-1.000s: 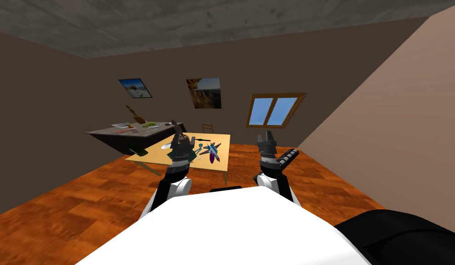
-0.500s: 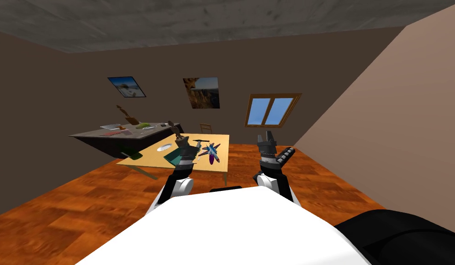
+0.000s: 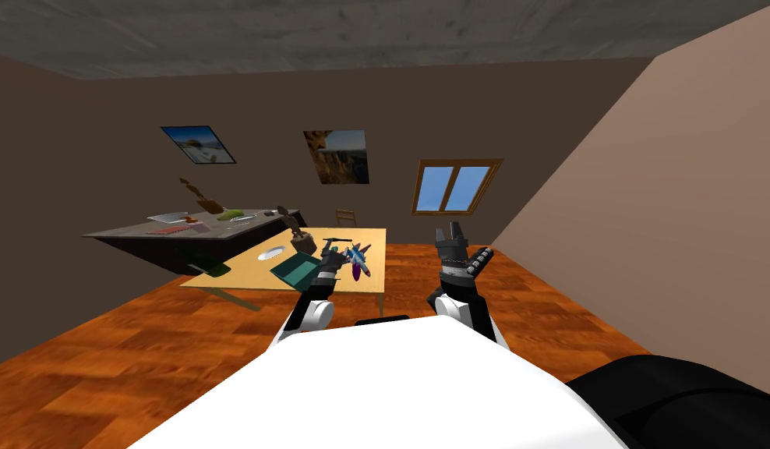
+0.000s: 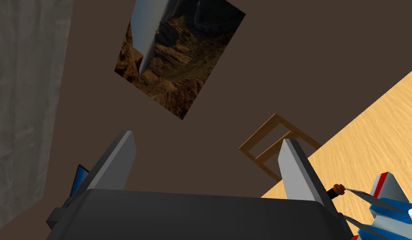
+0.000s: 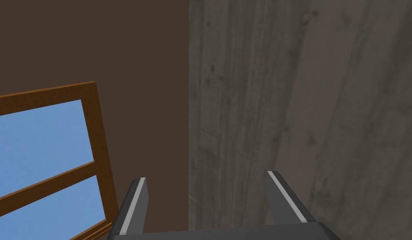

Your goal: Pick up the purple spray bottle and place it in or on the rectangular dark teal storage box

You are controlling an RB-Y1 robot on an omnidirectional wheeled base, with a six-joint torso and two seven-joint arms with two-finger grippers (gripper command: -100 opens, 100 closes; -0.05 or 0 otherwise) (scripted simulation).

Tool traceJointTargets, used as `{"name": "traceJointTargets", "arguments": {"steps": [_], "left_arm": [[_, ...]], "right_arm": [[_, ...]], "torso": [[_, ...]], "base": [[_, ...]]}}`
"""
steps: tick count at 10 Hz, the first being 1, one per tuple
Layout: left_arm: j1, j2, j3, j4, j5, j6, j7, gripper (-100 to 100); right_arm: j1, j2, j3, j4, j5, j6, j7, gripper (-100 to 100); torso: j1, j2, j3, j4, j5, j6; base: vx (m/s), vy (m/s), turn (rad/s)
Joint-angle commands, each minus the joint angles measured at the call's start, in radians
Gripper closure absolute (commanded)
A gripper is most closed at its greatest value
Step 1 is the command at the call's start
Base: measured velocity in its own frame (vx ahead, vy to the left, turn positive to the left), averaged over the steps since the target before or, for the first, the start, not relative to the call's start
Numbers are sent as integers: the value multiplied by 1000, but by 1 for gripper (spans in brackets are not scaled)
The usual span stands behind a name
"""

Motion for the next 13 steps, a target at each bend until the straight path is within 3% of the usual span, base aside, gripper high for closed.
{"name": "traceJointTargets", "arguments": {"steps": [1, 2, 4, 8, 11, 12, 13], "left_arm": [[-30, 2, -2, 50, 41, 46, 36, -100], [-30, 2, -2, 61, 41, 46, 36, -100], [-54, 2, -7, 120, 85, 91, 79, -100], [-79, 1, -8, 197, 127, 136, 126, -100], [-116, -4, 0, 295, 183, 202, 203, -100], [-116, -4, 0, 300, 183, 202, 203, -100], [-129, -7, 4, 334, 200, 223, 230, -100]], "right_arm": [[0, 0, 0, 0, 0, 0, 0, 0], [0, 0, 0, 0, 0, 0, 0, 0], [0, 0, 0, 0, 0, 0, 0, 0], [0, 0, 0, 0, 0, 0, 0, 0], [0, 0, 0, 0, 0, 0, 0, 0], [0, 0, 0, 0, 0, 0, 0, 0], [0, 0, 0, 0, 0, 0, 0, 0]], "torso": [[0, 0, 0, 0, 0, 0], [0, 0, 0, 0, 0, 0], [-1, 1, 0, 0, 0, 0], [-1, 1, 0, 0, 0, 0], [-1, 1, 0, 0, 0, 0], [-1, 1, 0, 0, 0, 0], [-1, 1, 1, 0, 0, 0]], "base": [[14, 0, -49], [9, -2, -14], [8, -5, -33], [7, -6, -13], [8, -8, -1], [4, -9, 4], [1, -8, 11]]}}
